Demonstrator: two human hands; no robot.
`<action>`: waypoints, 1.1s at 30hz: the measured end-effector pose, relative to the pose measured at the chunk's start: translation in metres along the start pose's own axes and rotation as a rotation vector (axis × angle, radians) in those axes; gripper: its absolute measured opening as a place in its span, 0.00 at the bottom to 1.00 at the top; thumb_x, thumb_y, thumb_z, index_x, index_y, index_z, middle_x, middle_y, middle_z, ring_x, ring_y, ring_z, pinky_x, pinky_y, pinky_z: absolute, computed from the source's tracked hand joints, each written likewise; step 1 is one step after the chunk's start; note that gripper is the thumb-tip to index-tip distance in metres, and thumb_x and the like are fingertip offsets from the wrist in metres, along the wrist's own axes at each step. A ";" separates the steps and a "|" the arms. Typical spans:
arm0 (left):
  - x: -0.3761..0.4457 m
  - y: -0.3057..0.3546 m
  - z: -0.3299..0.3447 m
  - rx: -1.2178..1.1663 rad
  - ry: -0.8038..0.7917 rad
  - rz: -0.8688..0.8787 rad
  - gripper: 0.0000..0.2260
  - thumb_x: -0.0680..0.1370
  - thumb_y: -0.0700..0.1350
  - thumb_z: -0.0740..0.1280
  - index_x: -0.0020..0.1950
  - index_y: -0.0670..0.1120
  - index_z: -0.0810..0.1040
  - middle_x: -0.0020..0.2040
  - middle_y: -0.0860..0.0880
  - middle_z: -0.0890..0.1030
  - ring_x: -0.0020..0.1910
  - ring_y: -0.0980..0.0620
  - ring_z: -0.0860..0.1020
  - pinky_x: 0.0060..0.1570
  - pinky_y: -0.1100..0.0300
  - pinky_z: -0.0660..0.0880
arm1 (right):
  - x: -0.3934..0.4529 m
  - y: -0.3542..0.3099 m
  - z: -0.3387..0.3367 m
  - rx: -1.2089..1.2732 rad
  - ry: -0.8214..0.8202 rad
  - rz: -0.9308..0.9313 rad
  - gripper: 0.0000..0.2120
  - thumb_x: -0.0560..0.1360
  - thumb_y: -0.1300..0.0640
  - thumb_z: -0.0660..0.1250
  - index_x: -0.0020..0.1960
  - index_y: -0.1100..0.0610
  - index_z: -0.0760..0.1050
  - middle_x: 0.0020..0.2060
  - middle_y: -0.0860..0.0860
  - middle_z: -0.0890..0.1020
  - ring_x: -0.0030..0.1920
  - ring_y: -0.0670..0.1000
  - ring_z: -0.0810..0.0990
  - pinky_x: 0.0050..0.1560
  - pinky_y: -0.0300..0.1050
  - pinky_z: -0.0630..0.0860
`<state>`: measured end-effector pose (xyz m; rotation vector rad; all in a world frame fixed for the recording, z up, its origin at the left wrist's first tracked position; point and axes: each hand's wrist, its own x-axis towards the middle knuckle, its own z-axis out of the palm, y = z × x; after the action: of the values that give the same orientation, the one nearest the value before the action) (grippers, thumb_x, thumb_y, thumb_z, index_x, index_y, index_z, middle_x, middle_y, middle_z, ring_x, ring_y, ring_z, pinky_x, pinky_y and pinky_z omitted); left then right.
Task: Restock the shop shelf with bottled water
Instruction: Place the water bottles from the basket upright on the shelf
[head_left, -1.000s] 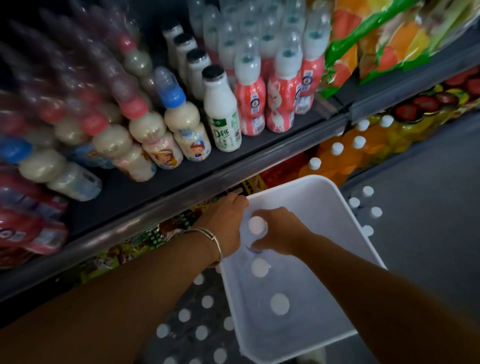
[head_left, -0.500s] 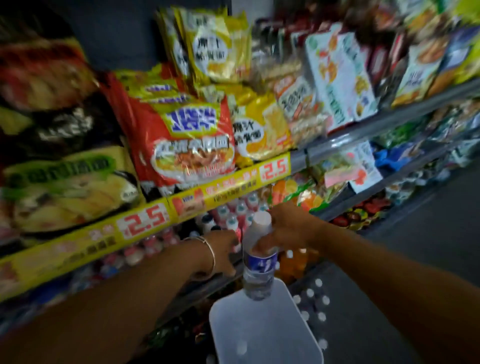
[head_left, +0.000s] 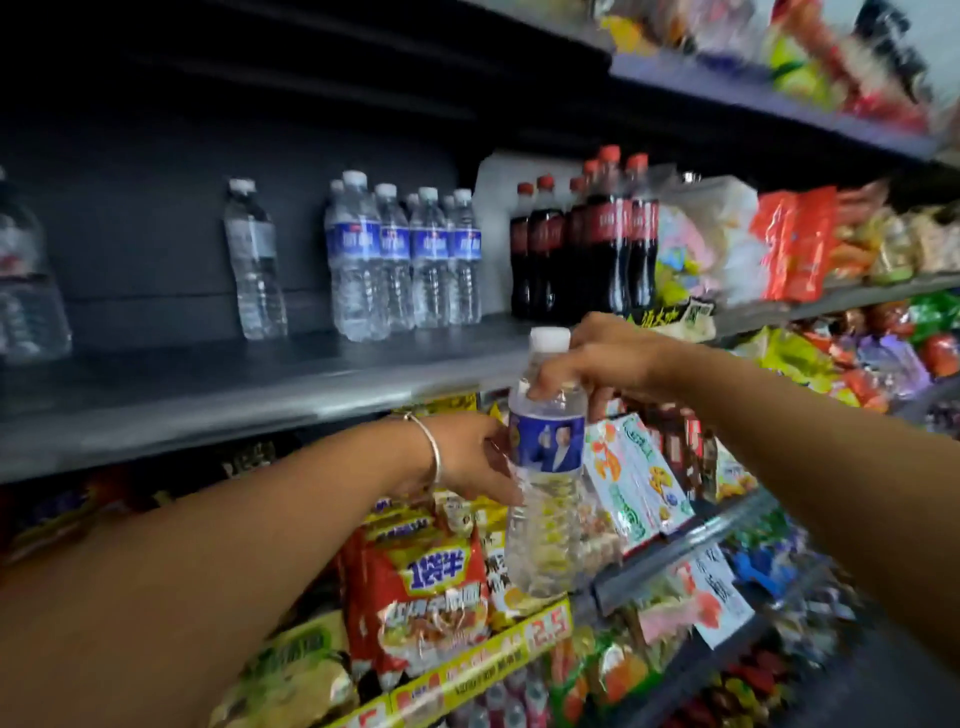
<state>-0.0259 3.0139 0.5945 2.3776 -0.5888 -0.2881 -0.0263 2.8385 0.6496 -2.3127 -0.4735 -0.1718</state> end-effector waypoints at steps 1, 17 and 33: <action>0.001 0.008 -0.014 -0.028 0.022 0.009 0.13 0.70 0.36 0.73 0.50 0.45 0.73 0.46 0.45 0.79 0.42 0.49 0.76 0.45 0.55 0.76 | 0.007 -0.011 -0.013 0.012 0.028 -0.023 0.13 0.60 0.55 0.75 0.32 0.64 0.78 0.24 0.55 0.76 0.25 0.55 0.76 0.27 0.43 0.76; 0.050 0.030 -0.177 -0.242 0.515 0.022 0.21 0.71 0.42 0.72 0.61 0.39 0.72 0.48 0.48 0.81 0.49 0.52 0.80 0.54 0.55 0.78 | 0.187 -0.097 -0.099 0.171 0.294 -0.249 0.23 0.63 0.47 0.73 0.42 0.68 0.80 0.29 0.59 0.78 0.27 0.56 0.77 0.31 0.48 0.77; 0.144 -0.044 -0.186 -0.138 0.744 -0.136 0.25 0.71 0.38 0.73 0.66 0.37 0.70 0.61 0.42 0.77 0.58 0.48 0.76 0.59 0.62 0.71 | 0.329 -0.060 -0.045 0.215 0.072 -0.282 0.36 0.50 0.41 0.70 0.51 0.62 0.80 0.39 0.58 0.78 0.34 0.54 0.77 0.37 0.45 0.78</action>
<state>0.1801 3.0767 0.6994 2.1725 -0.0513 0.4729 0.2544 2.9391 0.8067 -2.0163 -0.7437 -0.3234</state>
